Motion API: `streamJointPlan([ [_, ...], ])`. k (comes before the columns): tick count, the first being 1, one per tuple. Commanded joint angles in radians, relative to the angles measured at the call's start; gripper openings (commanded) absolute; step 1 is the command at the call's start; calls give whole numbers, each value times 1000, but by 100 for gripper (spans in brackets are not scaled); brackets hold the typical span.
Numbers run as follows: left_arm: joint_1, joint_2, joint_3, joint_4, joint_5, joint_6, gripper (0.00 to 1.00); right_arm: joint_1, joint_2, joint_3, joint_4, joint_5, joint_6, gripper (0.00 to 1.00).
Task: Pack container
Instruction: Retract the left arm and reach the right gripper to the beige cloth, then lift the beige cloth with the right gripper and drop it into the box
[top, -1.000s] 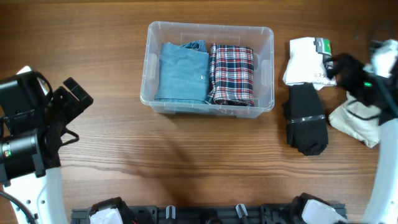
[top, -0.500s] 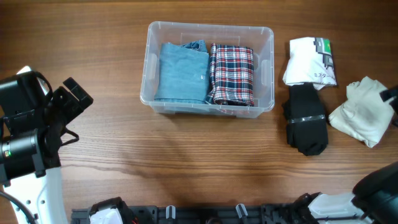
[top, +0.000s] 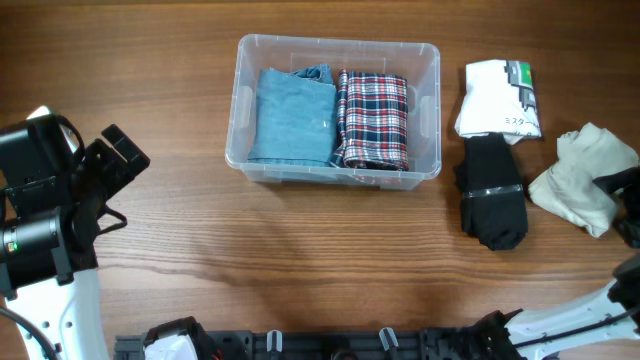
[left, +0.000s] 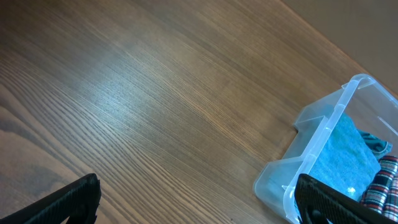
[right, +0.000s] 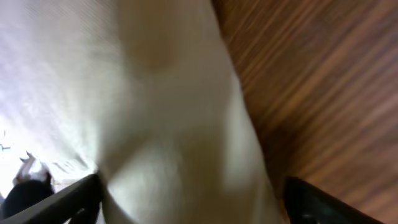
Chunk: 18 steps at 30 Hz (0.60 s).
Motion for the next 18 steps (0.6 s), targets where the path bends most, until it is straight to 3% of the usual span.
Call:
streamJointPlan([
  [1, 7, 0, -1, 2, -10, 20, 100, 4, 42, 14, -7, -102, -20, 34],
  [5, 7, 0, -1, 2, -10, 20, 100, 6, -20, 15, -24, -284, -20, 19],
  [7, 7, 0, -1, 2, -10, 20, 100, 32, -153, 15, -13, -435, 17, 6],
  [12, 7, 0, -1, 2, -10, 20, 100, 197, -476, 16, -12, -536, 77, 4],
  [15, 7, 0, -1, 2, -10, 20, 100, 380, -678, 16, 29, -522, 119, 4],
  [18, 7, 0, -1, 2, -10, 20, 100, 606, -788, 16, 121, -468, 254, 4],
])
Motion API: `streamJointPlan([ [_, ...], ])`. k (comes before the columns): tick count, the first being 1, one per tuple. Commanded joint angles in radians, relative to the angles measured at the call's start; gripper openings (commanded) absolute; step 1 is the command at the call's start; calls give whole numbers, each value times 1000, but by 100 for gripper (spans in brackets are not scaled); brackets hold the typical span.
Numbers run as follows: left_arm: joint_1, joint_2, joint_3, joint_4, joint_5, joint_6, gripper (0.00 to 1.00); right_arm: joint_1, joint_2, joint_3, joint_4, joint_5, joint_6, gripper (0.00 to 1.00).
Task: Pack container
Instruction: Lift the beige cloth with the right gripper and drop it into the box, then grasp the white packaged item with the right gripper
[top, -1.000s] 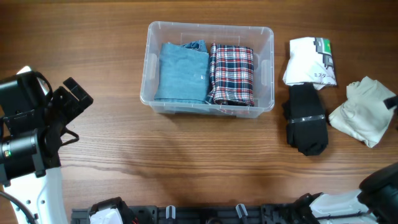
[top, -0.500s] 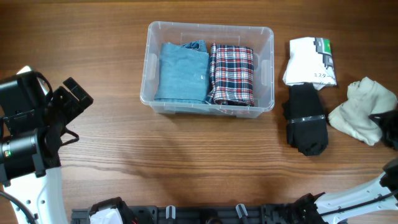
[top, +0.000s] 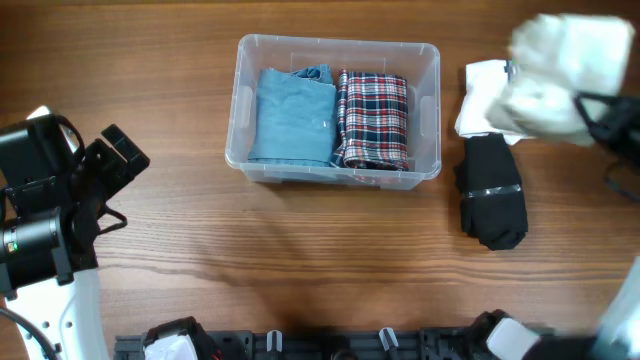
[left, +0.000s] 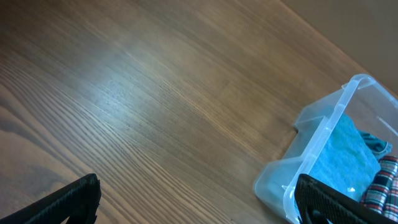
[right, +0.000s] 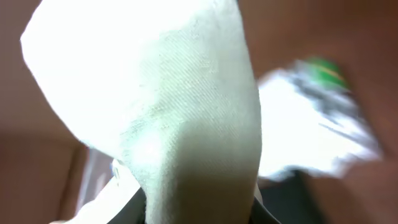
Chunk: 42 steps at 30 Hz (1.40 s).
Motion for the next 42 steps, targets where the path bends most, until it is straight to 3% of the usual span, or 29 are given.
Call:
streamJointPlan([
  [1, 7, 0, 0, 2, -10, 20, 100, 265, -119, 17, 99, -26, 194, 4],
  [4, 7, 0, 0, 2, -10, 20, 100, 512, -101, 16, 185, 136, 386, 4],
  [8, 7, 0, 0, 2, -10, 20, 100, 823, 57, 16, 284, 412, 655, 4],
  [12, 7, 0, 0, 2, -10, 20, 100, 974, 272, 16, 416, 457, 821, 4],
  [17, 7, 0, 0, 2, -10, 20, 100, 1050, 503, 16, 563, 515, 941, 4],
  [18, 7, 0, 0, 2, -10, 20, 100, 1055, 549, 16, 596, 513, 932, 4],
  [20, 7, 0, 0, 2, -10, 20, 100, 1065, 604, 16, 642, 460, 860, 19],
  [21, 7, 0, 0, 2, -10, 20, 100, 1067, 618, 16, 647, 431, 821, 40],
  [22, 7, 0, 0, 2, -10, 20, 100, 1068, 620, 16, 629, 420, 787, 49],
  [27, 7, 0, 0, 2, -10, 20, 100, 1010, 502, 17, 548, 420, 628, 51],
  [33, 7, 0, 0, 2, -10, 20, 100, 795, 228, 17, 340, 420, 417, 52],
  [35, 7, 0, 0, 2, -10, 20, 100, 658, 140, 17, 247, 420, 259, 71],
  [37, 7, 0, 0, 2, -10, 20, 100, 549, 107, 17, 177, 420, 134, 74],
  [39, 7, 0, 0, 2, -10, 20, 100, 435, 106, 16, 95, 421, 60, 82],
  [42, 7, 0, 0, 2, -10, 20, 100, 302, 140, 16, 21, 432, -10, 88],
])
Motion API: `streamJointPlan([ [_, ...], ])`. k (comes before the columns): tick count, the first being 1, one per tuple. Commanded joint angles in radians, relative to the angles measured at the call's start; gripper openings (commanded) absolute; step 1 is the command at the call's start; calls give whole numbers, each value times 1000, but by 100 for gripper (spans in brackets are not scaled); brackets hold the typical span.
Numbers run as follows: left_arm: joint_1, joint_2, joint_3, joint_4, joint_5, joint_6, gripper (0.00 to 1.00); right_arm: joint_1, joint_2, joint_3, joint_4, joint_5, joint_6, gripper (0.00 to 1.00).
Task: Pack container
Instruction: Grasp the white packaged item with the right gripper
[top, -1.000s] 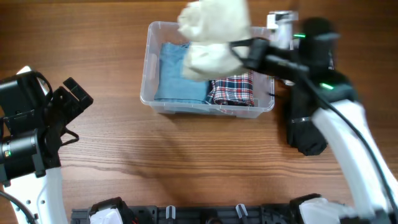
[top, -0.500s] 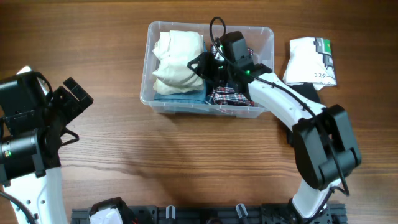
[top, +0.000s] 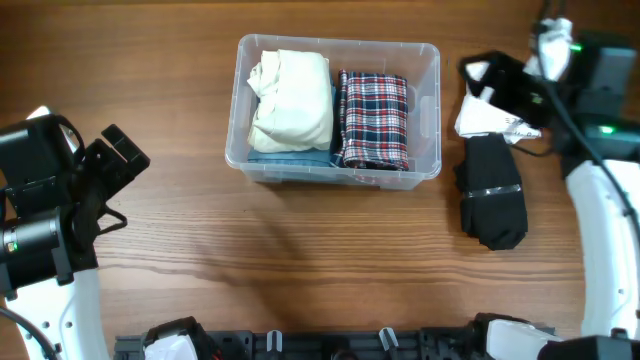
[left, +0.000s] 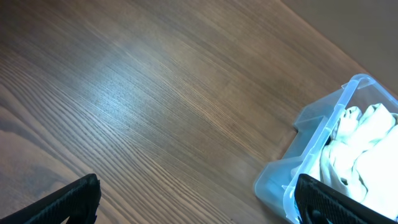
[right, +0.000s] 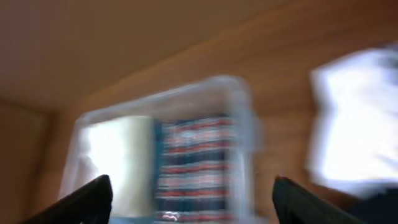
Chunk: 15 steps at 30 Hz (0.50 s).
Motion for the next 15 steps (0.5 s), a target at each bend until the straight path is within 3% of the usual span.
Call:
streamJointPlan([
  [1, 7, 0, 0, 2, -10, 20, 100, -151, 56, 2, -47, 2, -184, 89],
  [5, 7, 0, 0, 2, -10, 20, 100, -292, 235, 2, 26, 5, -192, 94],
  [15, 7, 0, 0, 2, -10, 20, 100, -330, 592, 2, 231, 5, -203, 95],
])
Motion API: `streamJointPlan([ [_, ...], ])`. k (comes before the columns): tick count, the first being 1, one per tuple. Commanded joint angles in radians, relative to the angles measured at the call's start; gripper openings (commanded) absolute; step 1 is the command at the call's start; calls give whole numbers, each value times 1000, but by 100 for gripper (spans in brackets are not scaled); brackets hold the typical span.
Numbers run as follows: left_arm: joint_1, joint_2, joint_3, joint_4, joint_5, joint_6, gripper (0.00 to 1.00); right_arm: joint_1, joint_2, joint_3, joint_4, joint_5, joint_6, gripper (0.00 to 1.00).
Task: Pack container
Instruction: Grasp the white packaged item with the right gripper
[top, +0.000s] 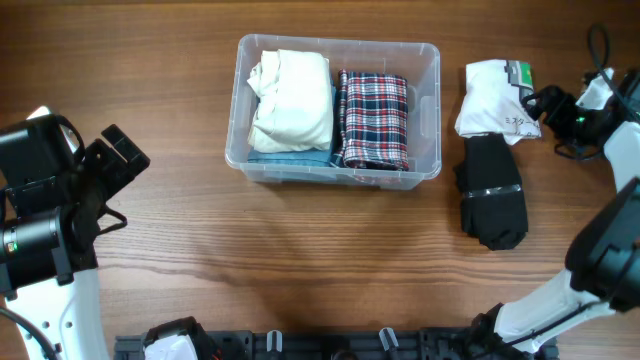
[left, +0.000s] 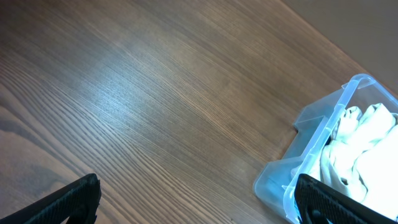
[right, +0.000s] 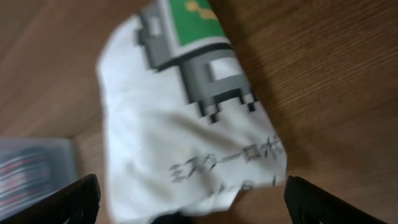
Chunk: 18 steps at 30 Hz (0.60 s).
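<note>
A clear plastic container holds a cream cloth lying on a blue cloth, with a plaid cloth beside them. On the table to its right lie a white printed folded shirt and a black folded garment. My right gripper stands open at the shirt's right edge. In the right wrist view the shirt fills the space ahead of that gripper. My left gripper is open far left of the container; its wrist view shows the container's corner and the cream cloth.
Bare wooden tabletop lies in front of the container and between it and the left arm. A black rail with fittings runs along the table's front edge.
My right gripper was over the white shirt's left part near the container; now it sits lower at the shirt's right edge, still open. The cream cloth and the left arm are unchanged.
The cream cloth lay at the far right of the table with my right gripper on it. Then it hung in that gripper above the white shirt. Later it lay in the container on the blue cloth, gripper open, which now is by the white shirt.
</note>
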Motion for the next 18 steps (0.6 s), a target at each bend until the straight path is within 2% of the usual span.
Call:
streamJointPlan([
  [1, 7, 0, 0, 2, -10, 20, 100, 0, 79, 1, 58, -2, -31, 95],
  [10, 7, 0, 0, 2, -10, 20, 100, 9, 187, 1, 158, -10, -39, 96],
  [12, 7, 0, 0, 2, -10, 20, 100, 20, 221, 1, 159, -12, -38, 93],
  [18, 7, 0, 0, 2, -10, 20, 100, 39, 231, 1, 152, -147, -38, 54],
])
